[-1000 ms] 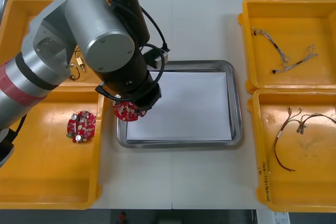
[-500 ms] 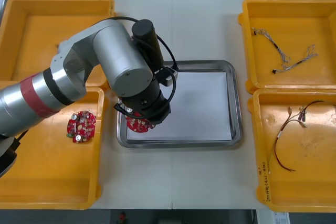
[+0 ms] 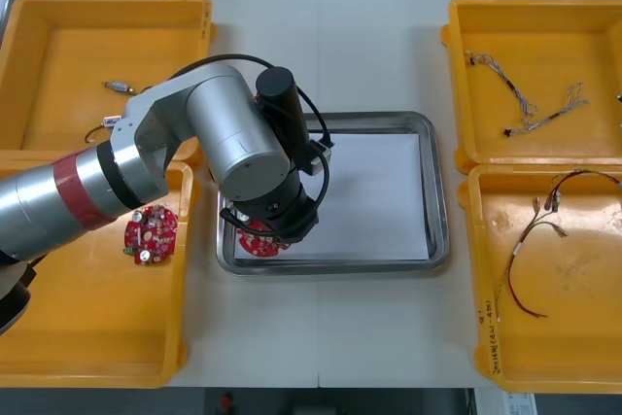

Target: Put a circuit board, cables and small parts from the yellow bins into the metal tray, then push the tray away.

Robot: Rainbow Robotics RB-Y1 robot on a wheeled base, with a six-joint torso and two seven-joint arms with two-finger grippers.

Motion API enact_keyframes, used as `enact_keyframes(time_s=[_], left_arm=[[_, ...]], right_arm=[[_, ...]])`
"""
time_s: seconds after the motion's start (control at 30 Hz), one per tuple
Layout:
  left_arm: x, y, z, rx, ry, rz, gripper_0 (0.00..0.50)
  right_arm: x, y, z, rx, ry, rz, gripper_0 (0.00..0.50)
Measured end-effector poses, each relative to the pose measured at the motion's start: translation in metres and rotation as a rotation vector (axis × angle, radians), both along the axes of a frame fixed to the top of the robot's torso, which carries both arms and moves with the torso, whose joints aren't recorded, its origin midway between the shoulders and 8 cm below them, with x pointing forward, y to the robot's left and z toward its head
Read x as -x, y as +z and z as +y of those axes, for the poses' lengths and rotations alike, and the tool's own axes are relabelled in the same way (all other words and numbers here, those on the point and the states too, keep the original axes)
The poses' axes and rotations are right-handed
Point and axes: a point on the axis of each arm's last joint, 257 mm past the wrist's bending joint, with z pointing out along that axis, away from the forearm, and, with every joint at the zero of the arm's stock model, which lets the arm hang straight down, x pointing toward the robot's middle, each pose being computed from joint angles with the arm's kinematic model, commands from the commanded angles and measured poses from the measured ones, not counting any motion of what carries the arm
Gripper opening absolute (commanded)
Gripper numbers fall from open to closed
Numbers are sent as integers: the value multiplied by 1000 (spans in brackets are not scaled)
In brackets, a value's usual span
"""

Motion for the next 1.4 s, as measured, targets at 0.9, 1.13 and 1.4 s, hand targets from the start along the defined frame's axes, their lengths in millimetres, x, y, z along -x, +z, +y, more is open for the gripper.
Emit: enact_keyframes(time_s=[0.9, 1.13, 1.4], left_arm=[[-2, 45, 15, 12, 112, 12, 500], [-4, 82, 30, 26, 157, 10, 500], [-4, 122, 50, 55, 208, 5, 500]], right_arm=[[-9, 10, 20, 13, 64, -5, 0], [-8, 10, 25, 4, 78, -1, 0], [-17, 11, 55, 26, 170, 2, 0]])
